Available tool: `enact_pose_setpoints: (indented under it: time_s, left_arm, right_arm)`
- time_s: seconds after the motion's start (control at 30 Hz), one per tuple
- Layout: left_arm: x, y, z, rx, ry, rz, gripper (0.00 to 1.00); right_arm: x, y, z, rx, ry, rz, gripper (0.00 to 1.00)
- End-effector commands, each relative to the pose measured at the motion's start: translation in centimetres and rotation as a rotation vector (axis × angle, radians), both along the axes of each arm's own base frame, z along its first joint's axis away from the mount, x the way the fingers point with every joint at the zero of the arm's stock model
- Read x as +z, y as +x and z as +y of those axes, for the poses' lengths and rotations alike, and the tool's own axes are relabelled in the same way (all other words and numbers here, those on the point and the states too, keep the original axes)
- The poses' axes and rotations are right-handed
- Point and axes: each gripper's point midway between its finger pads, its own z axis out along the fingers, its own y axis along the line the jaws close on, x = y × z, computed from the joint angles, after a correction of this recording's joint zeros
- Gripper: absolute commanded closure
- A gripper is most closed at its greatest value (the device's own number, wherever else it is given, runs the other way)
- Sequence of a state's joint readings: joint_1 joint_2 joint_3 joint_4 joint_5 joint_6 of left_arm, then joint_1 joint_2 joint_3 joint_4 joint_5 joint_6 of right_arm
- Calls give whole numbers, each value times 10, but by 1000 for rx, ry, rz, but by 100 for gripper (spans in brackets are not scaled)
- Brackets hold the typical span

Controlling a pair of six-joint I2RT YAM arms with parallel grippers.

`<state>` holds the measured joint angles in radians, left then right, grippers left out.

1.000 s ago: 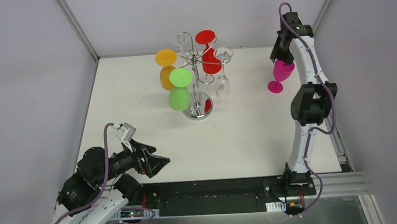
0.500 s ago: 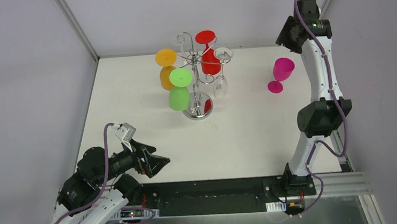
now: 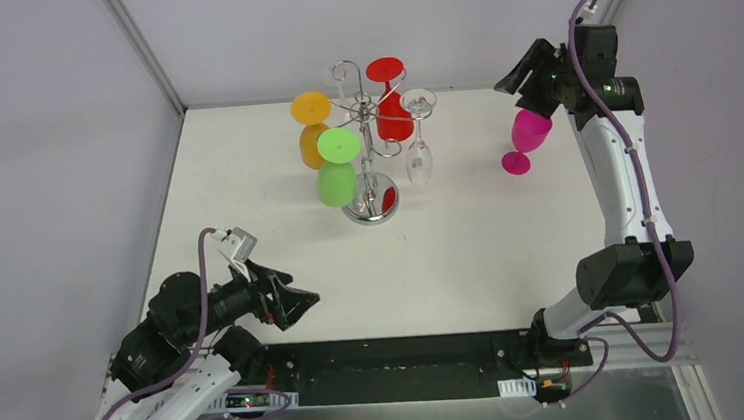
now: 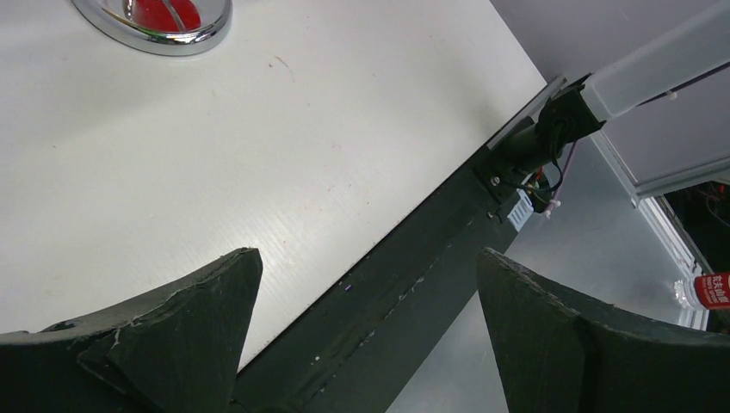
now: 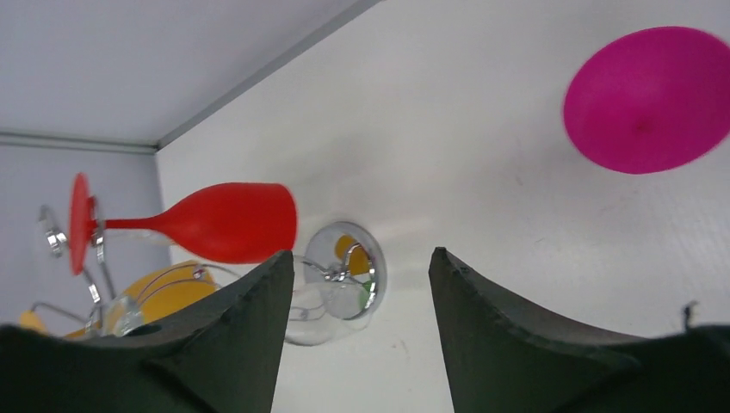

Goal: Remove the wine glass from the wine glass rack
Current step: Pick up the wine glass from the wine rack.

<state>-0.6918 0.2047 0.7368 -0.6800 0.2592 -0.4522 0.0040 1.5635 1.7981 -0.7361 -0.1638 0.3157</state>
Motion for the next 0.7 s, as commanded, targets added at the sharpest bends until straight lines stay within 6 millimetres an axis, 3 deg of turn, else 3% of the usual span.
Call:
enact_pose_setpoints:
  time_s: [0.0, 0.23, 0.47, 0.5, 0.67]
  left_arm:
    - [-2, 8, 0, 20, 24, -5, 1]
    - [-5, 9, -1, 22, 33, 8, 1]
    - [-8, 11, -3, 21, 44, 26, 1]
    - [-8, 11, -3, 22, 45, 28, 1]
    - [-9, 12, -3, 25, 46, 29, 1]
  right_arm:
    - [61, -16, 51, 188, 211, -168, 37]
    - [90, -31, 88, 313, 426, -223, 37]
    - [87, -26, 115, 408, 448, -213, 37]
    - [91, -26, 122, 368, 543, -160, 37]
    - [86, -24, 137, 374, 582, -122, 37]
